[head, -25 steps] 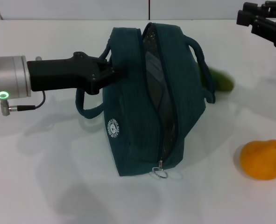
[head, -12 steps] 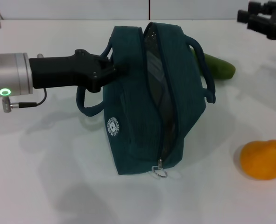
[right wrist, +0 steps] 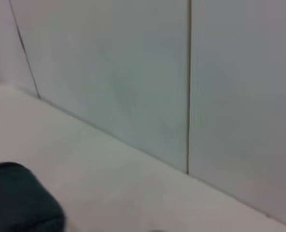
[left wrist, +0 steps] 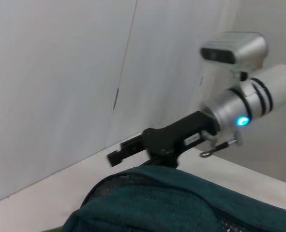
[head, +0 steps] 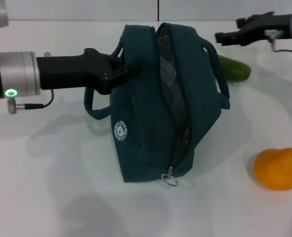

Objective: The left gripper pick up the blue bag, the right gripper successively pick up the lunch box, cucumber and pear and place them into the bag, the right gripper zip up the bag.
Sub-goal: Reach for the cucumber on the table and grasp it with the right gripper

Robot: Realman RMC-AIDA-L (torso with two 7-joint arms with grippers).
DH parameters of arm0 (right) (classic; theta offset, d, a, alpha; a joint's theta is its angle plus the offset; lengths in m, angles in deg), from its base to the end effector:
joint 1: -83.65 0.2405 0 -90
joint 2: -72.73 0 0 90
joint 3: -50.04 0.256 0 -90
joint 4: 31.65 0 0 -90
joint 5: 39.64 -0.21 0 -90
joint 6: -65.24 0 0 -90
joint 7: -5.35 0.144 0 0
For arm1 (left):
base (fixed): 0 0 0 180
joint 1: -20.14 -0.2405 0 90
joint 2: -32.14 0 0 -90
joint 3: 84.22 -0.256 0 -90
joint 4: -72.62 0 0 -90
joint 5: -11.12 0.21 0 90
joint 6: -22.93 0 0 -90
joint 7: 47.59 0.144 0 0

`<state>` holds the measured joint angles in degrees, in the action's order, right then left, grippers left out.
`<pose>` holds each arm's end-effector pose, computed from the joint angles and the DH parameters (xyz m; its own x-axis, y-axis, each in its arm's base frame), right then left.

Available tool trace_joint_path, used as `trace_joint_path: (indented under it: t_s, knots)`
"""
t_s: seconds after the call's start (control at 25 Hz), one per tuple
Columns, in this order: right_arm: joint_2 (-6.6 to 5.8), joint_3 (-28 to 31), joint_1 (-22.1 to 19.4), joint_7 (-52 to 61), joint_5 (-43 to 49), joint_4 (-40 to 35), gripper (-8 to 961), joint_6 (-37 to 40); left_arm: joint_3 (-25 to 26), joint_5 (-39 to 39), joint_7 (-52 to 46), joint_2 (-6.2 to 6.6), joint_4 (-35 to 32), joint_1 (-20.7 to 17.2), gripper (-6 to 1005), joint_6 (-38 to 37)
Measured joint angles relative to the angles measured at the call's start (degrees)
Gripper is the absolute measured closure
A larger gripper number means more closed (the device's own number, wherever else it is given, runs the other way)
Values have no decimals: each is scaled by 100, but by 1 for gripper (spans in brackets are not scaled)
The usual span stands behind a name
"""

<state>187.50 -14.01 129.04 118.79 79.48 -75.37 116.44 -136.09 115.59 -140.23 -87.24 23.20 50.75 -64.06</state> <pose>0.1833 0.4620 0.0132 0.8462 -0.4130 -0.3367 -0.5326 -0.6763 -0.5089 -0.2087 0.3530 0.0130 0.7816 0.3223 0.5340 0.4418 -0.8904 -0.1092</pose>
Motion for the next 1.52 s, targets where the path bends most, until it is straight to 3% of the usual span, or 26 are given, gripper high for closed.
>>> trace_joint_path:
  t_s: [0.08,0.24,0.56,1.08,1.52]
  knots:
    - [-10,6,436,261,534,528,245,-236,-38,1,1,-5,6,30,903,26]
    - [-6,8,783,538,1083,917,186,-363,-72,2,7,-6,189,193,903,39]
    - [47,-39,874,852,1701,1012,159,-312,-72,3,18,-4,286,282,902,43]
    - [47,-60,1216,806,1825,1832,153,-799,-138,-3,19,-8,294,332,900,43]
    - [92,-261,1240,802,1889,2078,152,-1031,-214,-46,76,-15,303,374,898,52]
